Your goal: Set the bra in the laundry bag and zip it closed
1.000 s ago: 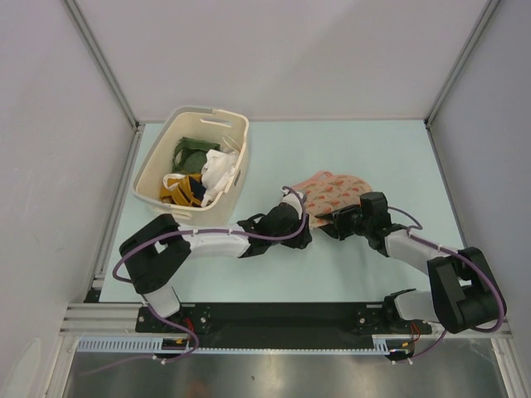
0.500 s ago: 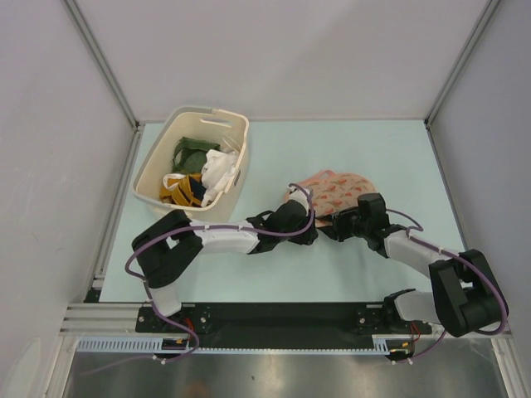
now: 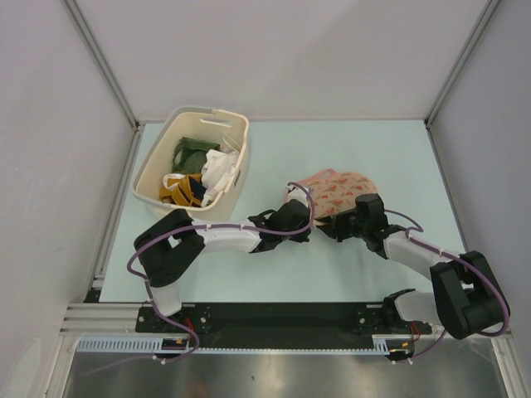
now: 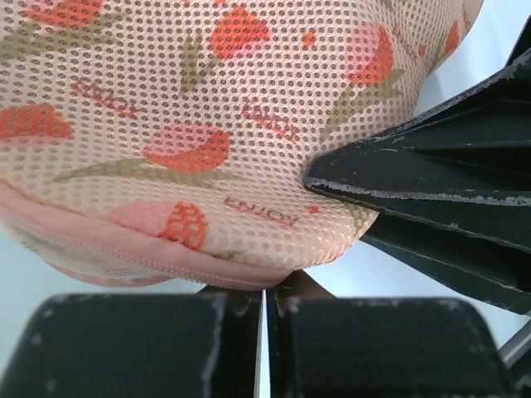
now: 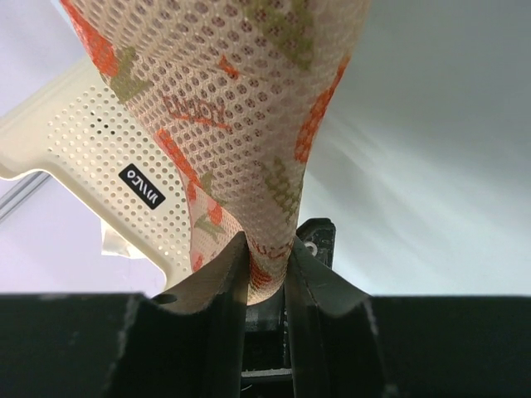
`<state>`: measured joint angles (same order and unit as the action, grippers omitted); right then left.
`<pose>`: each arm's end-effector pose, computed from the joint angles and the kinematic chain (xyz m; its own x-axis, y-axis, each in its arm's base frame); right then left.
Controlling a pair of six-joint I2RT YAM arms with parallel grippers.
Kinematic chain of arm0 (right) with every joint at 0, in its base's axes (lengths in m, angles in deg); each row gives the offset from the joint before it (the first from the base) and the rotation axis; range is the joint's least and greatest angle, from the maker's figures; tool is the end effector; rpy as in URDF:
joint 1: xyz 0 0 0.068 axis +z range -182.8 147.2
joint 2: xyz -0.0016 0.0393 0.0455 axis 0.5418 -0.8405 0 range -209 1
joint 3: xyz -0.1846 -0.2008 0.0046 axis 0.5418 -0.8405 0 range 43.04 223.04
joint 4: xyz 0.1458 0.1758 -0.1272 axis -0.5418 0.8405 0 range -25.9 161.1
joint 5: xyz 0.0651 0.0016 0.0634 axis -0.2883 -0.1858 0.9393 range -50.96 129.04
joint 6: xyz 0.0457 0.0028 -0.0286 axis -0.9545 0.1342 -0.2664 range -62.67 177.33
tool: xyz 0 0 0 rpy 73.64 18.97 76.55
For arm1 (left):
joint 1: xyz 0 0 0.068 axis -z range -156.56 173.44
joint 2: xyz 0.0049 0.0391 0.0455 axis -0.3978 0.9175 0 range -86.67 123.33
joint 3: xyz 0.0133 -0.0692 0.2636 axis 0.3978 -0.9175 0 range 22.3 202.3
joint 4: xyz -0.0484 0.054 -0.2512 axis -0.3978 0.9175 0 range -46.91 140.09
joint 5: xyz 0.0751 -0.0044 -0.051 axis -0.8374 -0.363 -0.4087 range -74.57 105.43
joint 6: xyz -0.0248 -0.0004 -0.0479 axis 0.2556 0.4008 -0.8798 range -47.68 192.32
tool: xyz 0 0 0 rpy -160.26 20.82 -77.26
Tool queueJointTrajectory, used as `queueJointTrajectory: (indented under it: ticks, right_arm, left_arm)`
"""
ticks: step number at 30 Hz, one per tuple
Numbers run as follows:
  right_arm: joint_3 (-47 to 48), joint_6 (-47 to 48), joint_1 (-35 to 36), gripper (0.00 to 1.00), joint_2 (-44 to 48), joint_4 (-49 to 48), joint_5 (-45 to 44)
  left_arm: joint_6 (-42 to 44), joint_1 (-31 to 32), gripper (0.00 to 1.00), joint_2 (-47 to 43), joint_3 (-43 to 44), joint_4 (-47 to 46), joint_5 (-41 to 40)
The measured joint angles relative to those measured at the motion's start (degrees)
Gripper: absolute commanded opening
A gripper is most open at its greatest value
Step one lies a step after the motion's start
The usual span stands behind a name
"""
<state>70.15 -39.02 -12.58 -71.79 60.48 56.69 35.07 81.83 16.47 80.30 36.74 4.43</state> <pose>0.2177 0.0917 0.1600 -0.4677 0.8370 0.2841 0.6846 0.1398 0.7154 0.2052 -0.3203 0.1710 -0.7202 0.0365 -0.6928 0.4047 0.8333 -0.3767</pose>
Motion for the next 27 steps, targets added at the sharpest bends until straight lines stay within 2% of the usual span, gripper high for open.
queueJointTrajectory:
  ticks: [2, 3, 5, 7, 10, 16, 18, 19, 21, 22, 27]
  right_arm:
    - [0.0, 0.0, 0.1, 0.27, 0.0, 0.1, -0.3]
    - [0.0, 0.0, 0.1, 0.27, 0.0, 0.2, -0.3]
    - [0.0, 0.3, 0.1, 0.28, 0.0, 0.4, -0.5]
    - [0.2, 1.0, 0.1, 0.29, -0.4, 0.5, -0.5]
    - [0.9, 2.7, 0.0, 0.35, -1.2, 1.4, -0.5]
    - [0.9, 8.7, -1.3, 0.66, -1.3, 5.8, -0.7]
    - [0.5, 11.9, -3.4, 0.70, -0.7, 7.1, -0.1]
    - [-0.1, 14.1, -5.0, 0.75, 0.0, 7.2, 0.2]
    - [-2.1, 17.6, -8.7, 0.76, 2.4, 7.5, 1.1]
    - [-3.2, 19.6, -10.7, 0.82, 3.4, 7.4, 1.6]
    - [-5.7, 27.4, -18.8, 0.81, 3.0, 5.8, 5.9]
  left_arm:
    - [0.2, 0.0, 0.04, 0.0, 0.0, -0.1, 0.2]
    - [0.3, 0.0, 0.17, 0.0, 0.0, -0.1, 0.7]
    - [0.9, 0.0, 0.34, -0.2, -0.3, -0.8, 2.1]
    - [1.4, 0.0, 0.39, -1.1, -2.2, -3.5, 4.2]
    - [1.2, 0.0, 0.43, -4.3, -6.9, -6.5, 6.3]
    - [1.1, 0.0, 0.48, -8.1, -10.3, -8.7, 9.5]
    - [1.0, 0.0, 0.53, -10.3, -12.1, -9.0, 10.5]
    - [0.8, 0.0, 0.54, -11.6, -13.0, -9.1, 11.0]
    - [0.6, 0.0, 0.57, -14.3, -14.6, -9.1, 11.7]
    - [0.6, 0.0, 0.59, -15.5, -15.2, -9.1, 12.0]
    - [-0.3, 0.0, 0.63, -19.2, -17.4, -9.8, 13.8]
